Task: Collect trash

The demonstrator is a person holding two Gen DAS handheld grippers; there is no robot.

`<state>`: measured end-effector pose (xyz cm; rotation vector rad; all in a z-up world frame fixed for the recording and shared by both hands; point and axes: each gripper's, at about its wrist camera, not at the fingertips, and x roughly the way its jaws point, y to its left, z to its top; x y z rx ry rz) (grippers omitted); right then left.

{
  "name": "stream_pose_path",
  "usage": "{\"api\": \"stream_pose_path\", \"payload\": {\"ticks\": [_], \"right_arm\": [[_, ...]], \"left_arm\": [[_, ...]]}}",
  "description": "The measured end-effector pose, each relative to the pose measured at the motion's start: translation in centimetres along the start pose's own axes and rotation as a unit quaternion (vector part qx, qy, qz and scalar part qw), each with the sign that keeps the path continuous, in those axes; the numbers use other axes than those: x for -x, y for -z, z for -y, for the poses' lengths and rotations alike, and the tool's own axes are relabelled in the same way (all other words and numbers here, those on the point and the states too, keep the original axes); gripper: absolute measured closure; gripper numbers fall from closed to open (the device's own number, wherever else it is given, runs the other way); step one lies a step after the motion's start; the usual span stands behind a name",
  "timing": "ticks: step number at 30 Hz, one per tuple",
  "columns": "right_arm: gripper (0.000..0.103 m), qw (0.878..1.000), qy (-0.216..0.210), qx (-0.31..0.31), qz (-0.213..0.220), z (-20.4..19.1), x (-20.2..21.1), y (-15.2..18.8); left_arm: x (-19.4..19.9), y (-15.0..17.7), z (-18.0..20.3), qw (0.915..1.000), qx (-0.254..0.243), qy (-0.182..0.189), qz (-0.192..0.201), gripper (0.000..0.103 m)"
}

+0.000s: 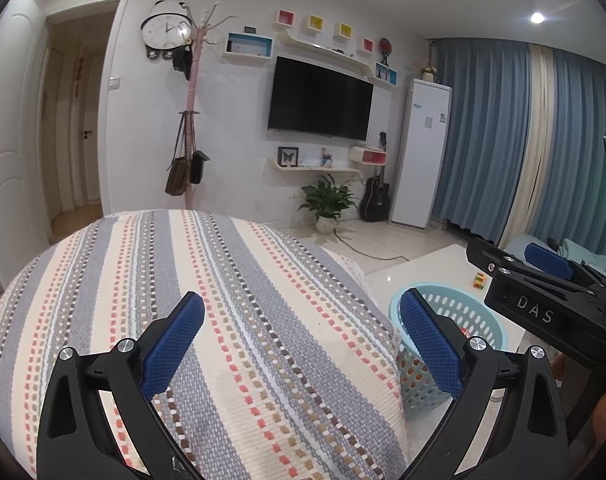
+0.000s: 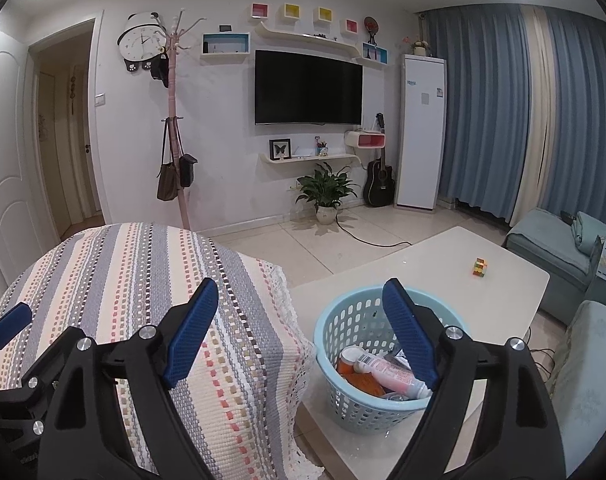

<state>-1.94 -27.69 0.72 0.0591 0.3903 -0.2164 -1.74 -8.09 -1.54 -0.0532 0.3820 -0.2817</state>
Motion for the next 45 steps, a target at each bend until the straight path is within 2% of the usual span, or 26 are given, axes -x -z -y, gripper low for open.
{"api": "stream_pose_path", "payload": {"ticks": [22,45], "right_arm": [[0.023,1.0,0.001,0.003,0.014,-1.0,1.2,-0.4],[0.023,1.0,0.0,-0.004,0.009,-0.9,1.4,-0.1]], "left_arm": [[1.0,-0.8,-0.4,0.9999,0.0,0.0,0.013,0.008],[1.3,-0.7,-0.2,0.9999,0.0,-0.003,0.015,0.008]]}}
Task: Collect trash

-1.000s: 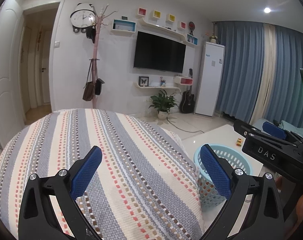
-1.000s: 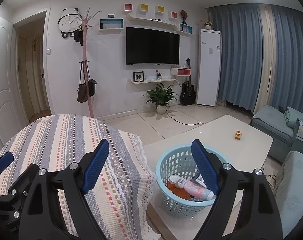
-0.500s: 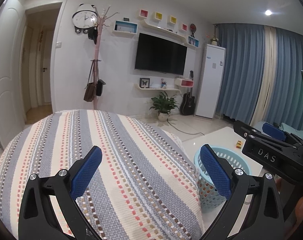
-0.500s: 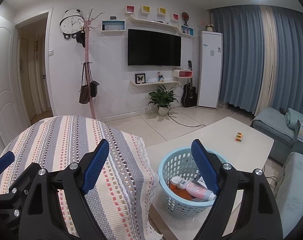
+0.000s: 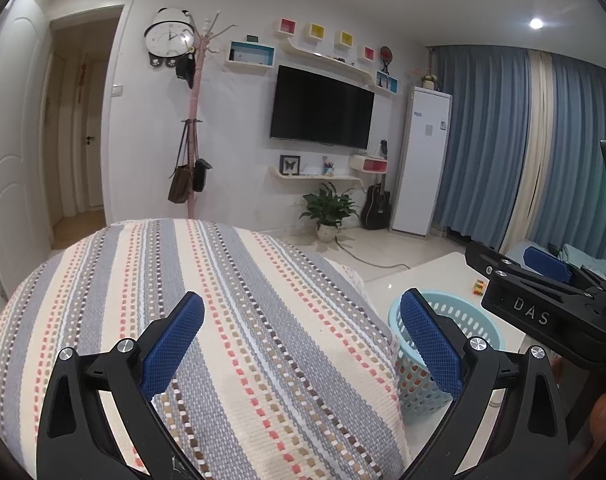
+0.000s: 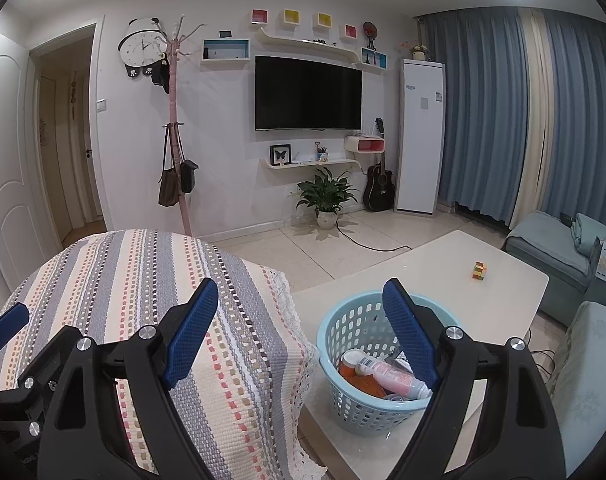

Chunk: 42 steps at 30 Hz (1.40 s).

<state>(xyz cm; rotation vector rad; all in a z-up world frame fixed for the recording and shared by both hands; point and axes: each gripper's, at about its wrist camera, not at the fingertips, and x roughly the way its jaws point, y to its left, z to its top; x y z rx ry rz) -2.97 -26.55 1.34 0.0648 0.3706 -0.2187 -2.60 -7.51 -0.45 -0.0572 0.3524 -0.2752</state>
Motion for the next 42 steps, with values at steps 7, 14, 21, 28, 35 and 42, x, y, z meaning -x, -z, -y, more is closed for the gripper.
{"api": "stream_pose_path", "payload": {"ticks": [7,14,21,28,35,42], "right_arm": [[0.023,1.0,-0.002,-0.001,-0.003,-0.1,-0.1,0.1],[0.023,1.0,-0.005,-0.001,-0.003,-0.4,-0.1,0.1],[0.023,1.0,-0.005,-0.001,-0.003,-0.3,-0.1,0.1],[0.023,1.0,-0.005,-0.001,-0.003,-0.3,-0.1,0.1],[0.023,1.0,-0.005,-0.002,-0.011,-0.3,-0.4,0.3],[0.023,1.0,-0.004,-0.004,-0.015,-0.3,-0.7,0.4]], "left_arm": [[0.1,0.1,0.0,1.0,-0.003,-0.004,0.001,0.008],[0.3,0.2,-0.2,1.0,-0.001,-0.003,0.0,0.008],[0.4,0.1,-0.1,1.0,0.002,-0.008,-0.002,0.008],[0.7,0.0,0.4,0.9997,-0.007,-0.023,0.004,0.008],[0.9,0.0,0.6,0.9993,-0.014,-0.033,0.004,0.008],[0.6,0.0,0.2,0.9992,-0.004,-0.038,-0.015,0.008]]}}
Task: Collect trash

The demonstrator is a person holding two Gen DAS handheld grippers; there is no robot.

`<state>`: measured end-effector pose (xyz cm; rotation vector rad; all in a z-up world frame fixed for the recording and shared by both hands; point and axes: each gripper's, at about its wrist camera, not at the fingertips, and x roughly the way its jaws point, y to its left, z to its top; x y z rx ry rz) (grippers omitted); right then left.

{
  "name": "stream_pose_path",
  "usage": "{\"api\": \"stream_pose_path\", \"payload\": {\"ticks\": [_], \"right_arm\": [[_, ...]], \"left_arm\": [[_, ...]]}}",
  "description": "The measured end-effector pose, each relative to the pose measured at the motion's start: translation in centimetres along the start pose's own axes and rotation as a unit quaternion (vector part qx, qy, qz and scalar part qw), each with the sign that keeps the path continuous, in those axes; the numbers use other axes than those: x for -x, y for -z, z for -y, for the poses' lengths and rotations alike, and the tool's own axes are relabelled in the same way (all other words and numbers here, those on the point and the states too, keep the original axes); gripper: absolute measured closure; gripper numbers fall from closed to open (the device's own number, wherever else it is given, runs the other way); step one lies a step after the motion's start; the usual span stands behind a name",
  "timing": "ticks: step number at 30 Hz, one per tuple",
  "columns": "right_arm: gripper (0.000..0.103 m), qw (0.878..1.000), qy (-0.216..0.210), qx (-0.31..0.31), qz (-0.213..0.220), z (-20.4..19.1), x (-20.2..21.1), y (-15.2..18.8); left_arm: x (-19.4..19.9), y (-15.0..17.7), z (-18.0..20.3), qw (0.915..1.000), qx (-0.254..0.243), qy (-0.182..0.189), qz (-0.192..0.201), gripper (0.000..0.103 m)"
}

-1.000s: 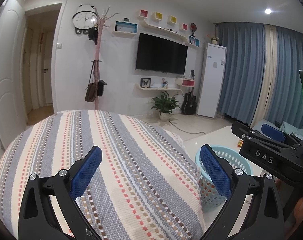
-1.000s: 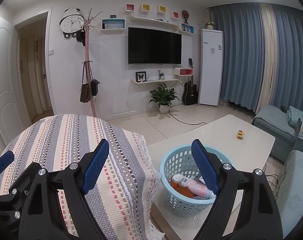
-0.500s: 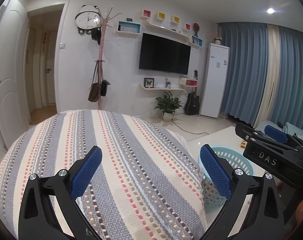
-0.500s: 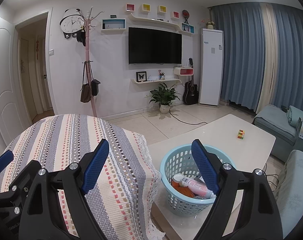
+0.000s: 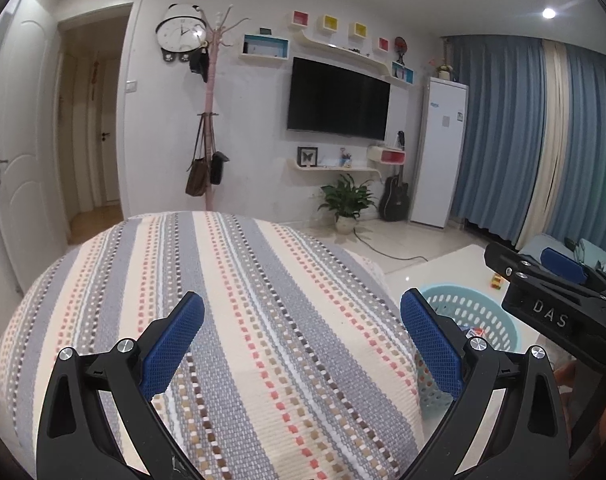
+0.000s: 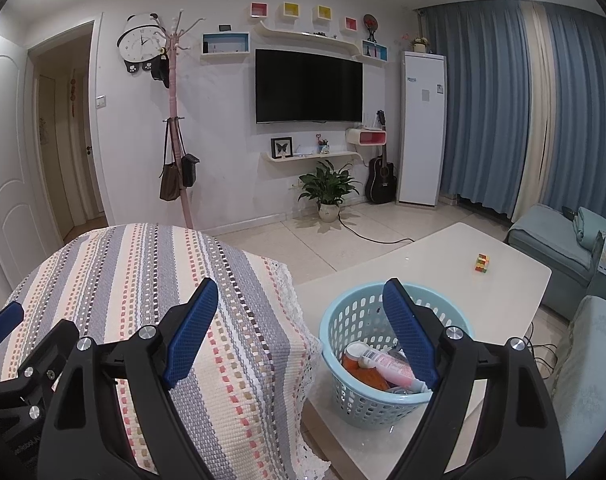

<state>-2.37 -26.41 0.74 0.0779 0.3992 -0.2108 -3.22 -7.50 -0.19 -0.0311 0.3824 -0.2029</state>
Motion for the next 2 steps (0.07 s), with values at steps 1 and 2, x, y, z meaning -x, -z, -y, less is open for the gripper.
{"api": "stream_pose_path", "payload": {"ticks": [1,2], "right_arm": [[0.023,1.0,0.0,0.0,-0.001,-0.04,-0.09,0.02],[0.023,1.0,0.0,-0.001,-0.002,-0.03,-0.2,0.06]], "left_arm": [[-0.01,0.02,0.07,1.0,-0.002,-0.002,0.001,0.008],[0.02,0.06,0.12,1.0,-0.004,-0.003,0.001,0.008]]}}
